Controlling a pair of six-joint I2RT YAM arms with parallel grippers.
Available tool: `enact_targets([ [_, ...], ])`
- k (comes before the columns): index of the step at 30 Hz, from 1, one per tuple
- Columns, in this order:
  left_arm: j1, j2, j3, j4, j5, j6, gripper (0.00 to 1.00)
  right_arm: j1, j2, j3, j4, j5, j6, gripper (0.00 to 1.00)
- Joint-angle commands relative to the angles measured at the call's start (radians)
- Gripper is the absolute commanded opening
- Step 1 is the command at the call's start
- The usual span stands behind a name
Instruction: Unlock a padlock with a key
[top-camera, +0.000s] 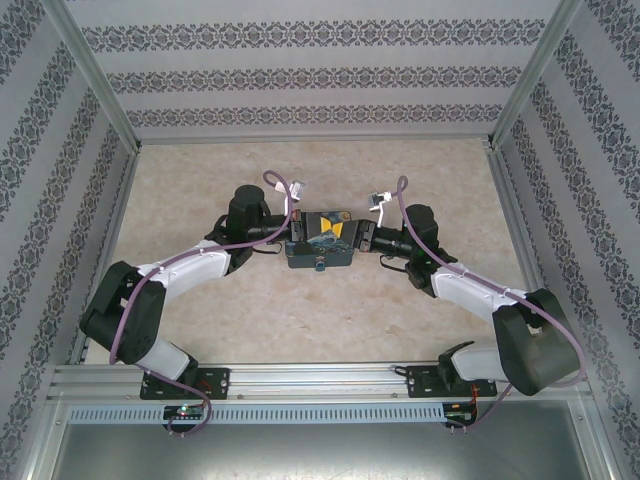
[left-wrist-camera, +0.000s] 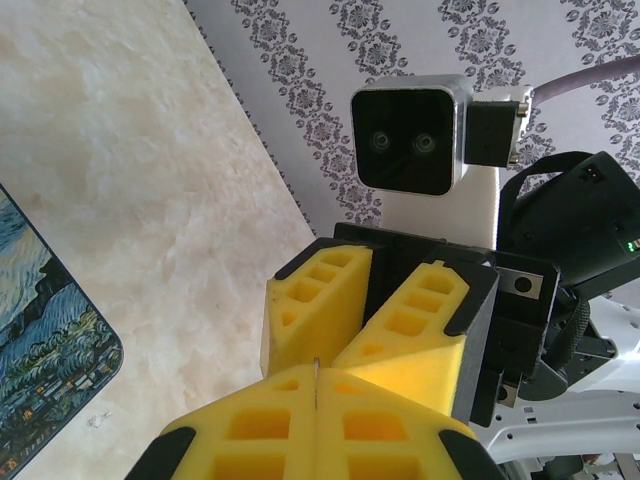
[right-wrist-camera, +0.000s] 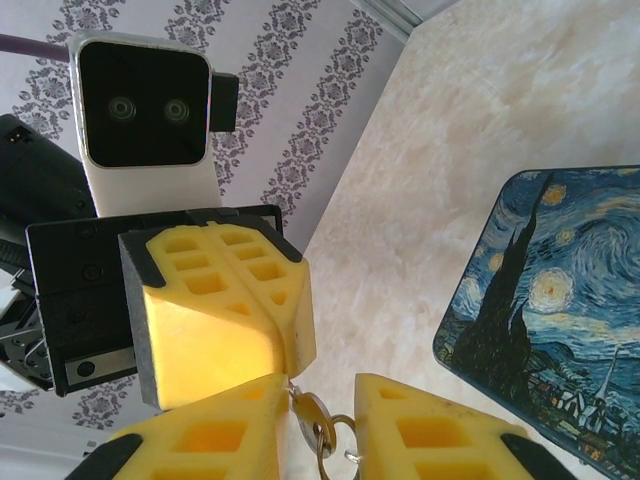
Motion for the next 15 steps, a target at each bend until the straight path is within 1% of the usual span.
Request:
enact_targets([
  [1, 0.008, 0.007, 0.004, 0.044, 0.014, -0.002, 0.00, 0.004, 0.003, -0.013, 0.047, -0.020, -0.002, 0.23],
  [9, 0.008, 0.014, 0.005, 0.042, 0.013, 0.001, 0.00, -0.009, -0.001, -0.023, 0.052, -0.021, 0.000, 0.16],
  [13, 0.008, 0.017, 0.004, 0.042, 0.011, 0.002, 0.00, -0.014, -0.003, -0.027, 0.053, -0.020, 0.002, 0.08],
  [15, 0.007, 0.018, 0.003, 0.039, 0.010, 0.005, 0.00, -0.016, -0.002, -0.029, 0.055, -0.020, 0.004, 0.00],
])
